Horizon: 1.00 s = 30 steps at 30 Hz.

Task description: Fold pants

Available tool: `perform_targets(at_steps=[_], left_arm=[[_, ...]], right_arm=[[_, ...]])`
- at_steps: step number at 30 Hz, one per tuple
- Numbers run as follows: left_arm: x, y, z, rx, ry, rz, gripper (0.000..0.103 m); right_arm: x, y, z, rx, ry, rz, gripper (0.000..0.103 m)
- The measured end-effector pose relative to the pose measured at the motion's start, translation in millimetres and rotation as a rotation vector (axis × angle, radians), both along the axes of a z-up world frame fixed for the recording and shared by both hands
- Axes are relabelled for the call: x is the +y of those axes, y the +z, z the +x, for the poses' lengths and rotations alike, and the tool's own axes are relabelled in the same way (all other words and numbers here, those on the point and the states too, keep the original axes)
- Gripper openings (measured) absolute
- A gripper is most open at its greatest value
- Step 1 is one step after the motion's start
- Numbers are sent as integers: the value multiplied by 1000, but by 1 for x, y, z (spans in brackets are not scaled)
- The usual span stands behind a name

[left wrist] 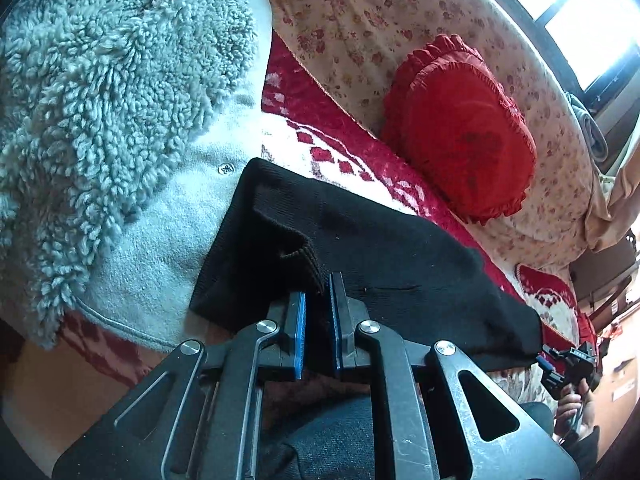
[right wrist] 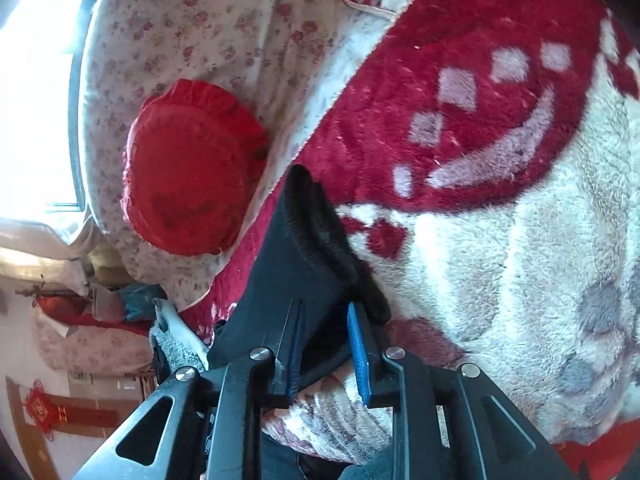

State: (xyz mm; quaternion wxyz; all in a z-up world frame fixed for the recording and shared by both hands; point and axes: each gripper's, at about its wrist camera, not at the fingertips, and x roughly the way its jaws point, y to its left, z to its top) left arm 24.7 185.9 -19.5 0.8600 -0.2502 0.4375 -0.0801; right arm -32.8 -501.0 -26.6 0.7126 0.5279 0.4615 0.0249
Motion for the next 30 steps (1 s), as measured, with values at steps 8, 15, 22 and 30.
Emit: perform_targets(at_steps=[8, 15, 22, 30], left_arm=[[7, 15, -6, -47, 14, 37, 4], [18, 9, -16, -34, 43, 53, 4], [23, -2, -26, -19, 68, 73, 4], [16, -12, -30, -5, 72, 146, 6]], right_arm=[[9, 17, 8, -111, 72, -89, 4], [17, 18, -5, -83, 110, -189, 3], [16, 10, -12, -60, 118, -178, 3], [13, 4, -2, -23, 129, -200, 3]])
